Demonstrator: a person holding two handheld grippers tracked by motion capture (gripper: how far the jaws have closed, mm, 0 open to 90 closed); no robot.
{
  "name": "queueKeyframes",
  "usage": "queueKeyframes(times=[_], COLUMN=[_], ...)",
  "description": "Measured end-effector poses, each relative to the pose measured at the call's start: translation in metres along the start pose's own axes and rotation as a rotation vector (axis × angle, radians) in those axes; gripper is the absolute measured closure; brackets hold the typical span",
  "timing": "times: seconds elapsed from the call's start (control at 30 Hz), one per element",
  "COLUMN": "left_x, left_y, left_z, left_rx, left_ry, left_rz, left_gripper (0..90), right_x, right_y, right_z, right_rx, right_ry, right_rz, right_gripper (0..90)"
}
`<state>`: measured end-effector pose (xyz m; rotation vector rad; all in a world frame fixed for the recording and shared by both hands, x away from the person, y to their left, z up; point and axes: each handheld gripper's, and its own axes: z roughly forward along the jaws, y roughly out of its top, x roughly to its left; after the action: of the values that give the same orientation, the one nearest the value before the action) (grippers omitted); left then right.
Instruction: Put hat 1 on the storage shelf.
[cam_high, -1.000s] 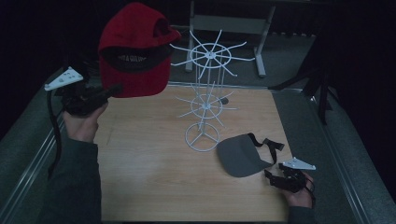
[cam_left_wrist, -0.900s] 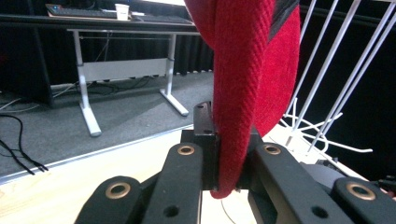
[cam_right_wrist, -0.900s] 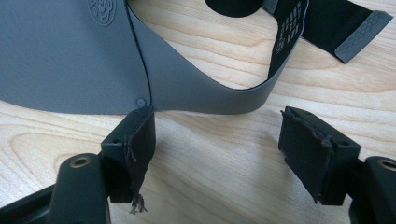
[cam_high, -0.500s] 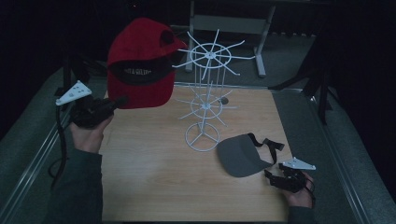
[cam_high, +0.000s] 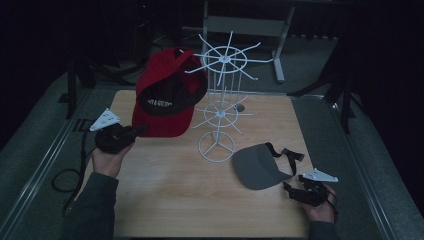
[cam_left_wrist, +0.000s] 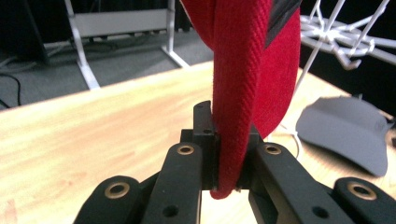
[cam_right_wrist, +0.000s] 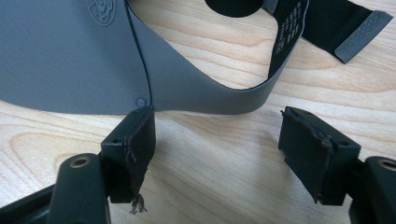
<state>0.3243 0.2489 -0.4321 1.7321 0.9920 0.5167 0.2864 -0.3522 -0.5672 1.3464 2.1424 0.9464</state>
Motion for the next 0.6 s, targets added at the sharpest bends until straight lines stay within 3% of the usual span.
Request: queueKeyframes(times=[0.2,0.23,0.33,0.5,0.6], left_x=[0.005,0.006,0.008,0.010,0.012], left_y=[-0.003,-0.003,-0.001,0.000,-0.001], left_z=[0.000,-0.001,-0.006,-0.014,-0.019], left_rx=[-0.003,-0.010,-0.024,-0.044,-0.058], left_ry=[-0.030,-0.036,-0.038,-0.022,-0.017], left_rz=[-0.027,-0.030,-0.035,-0.046,-0.052], left_gripper=[82.9,77.3,71.9,62.2,61.1], right_x=[0.000,0.000,0.000,0.000,0.000], right_y=[0.000,0.000,0.000,0.000,0.000], right_z=[0.000,0.000,0.000,0.000,0.000], right_rx=[0.001,0.001,0.001,0.001,0.002], right_ry=[0.000,0.000,0.000,0.001,0.001], right_rz=[0.000,0.000,0.000,0.001,0.000], right_gripper=[27.2,27.1,27.1,27.0,26.9])
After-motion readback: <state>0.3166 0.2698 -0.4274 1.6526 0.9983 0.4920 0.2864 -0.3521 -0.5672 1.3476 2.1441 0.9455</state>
